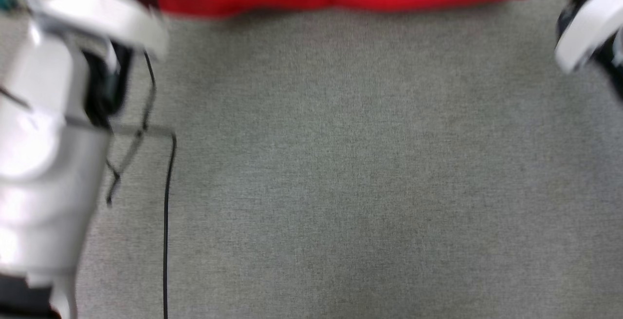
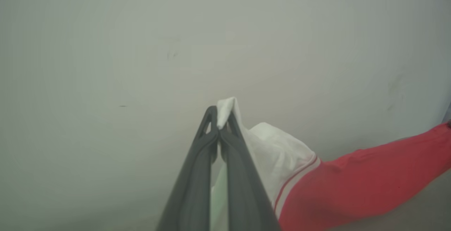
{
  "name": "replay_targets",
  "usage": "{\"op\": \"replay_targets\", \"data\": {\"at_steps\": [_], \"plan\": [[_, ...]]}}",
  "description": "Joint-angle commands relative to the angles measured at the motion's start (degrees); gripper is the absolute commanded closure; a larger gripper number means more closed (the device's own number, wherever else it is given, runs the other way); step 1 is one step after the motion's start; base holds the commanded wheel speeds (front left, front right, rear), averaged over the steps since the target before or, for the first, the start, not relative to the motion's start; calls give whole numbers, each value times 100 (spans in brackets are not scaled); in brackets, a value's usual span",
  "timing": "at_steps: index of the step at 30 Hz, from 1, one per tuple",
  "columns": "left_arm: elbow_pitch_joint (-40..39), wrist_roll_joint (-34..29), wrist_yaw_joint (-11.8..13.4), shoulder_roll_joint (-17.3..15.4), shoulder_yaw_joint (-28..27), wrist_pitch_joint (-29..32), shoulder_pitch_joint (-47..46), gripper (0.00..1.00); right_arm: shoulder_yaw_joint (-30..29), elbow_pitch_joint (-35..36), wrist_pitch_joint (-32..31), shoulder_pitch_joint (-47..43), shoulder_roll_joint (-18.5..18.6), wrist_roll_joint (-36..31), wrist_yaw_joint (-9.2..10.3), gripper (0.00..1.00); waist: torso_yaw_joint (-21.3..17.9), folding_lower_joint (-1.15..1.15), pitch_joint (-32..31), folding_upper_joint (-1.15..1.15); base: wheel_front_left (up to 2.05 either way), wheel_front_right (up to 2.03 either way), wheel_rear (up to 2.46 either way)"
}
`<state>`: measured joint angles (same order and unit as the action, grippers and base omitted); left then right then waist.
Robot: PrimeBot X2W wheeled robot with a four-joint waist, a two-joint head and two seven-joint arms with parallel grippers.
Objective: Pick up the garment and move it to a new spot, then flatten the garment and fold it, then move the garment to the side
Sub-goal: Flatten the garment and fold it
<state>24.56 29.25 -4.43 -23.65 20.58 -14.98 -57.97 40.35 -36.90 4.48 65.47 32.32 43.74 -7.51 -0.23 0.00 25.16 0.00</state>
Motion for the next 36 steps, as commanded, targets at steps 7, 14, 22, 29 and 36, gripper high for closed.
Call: {"op": "replay_targets", "data": {"at_steps": [7, 14, 22, 29, 36], "plan": [[-892, 212, 427, -19, -21, -3, 1942, 100, 327, 166, 229, -1302, 139, 393, 5, 100, 70, 0, -691, 0, 0, 0, 0], [-1486, 398, 670, -189, 101, 150, 3619, 100, 620, 405, 289, -2519, 386, 661, 5, 100, 136, 0, -1378, 0, 0, 0, 0], [-2077, 785, 920, -392, 217, 538, 5352, 100, 749, 838, 125, -3725, 643, 844, 5, 100, 105, 0, -2010, 0, 0, 0, 0], [-2461, 1153, 1022, -474, 423, 951, 6494, 100, 616, 1137, 11, -4662, 906, 897, 6, 100, 136, 0, -2397, 0, 0, 0, 0], [-2753, 1502, 1169, -590, 488, 1290, 7305, 100, 326, 1415, -94, -5485, 1149, 1001, 6, 100, 155, 0, -2616, 0, 0, 0, 0]]}}
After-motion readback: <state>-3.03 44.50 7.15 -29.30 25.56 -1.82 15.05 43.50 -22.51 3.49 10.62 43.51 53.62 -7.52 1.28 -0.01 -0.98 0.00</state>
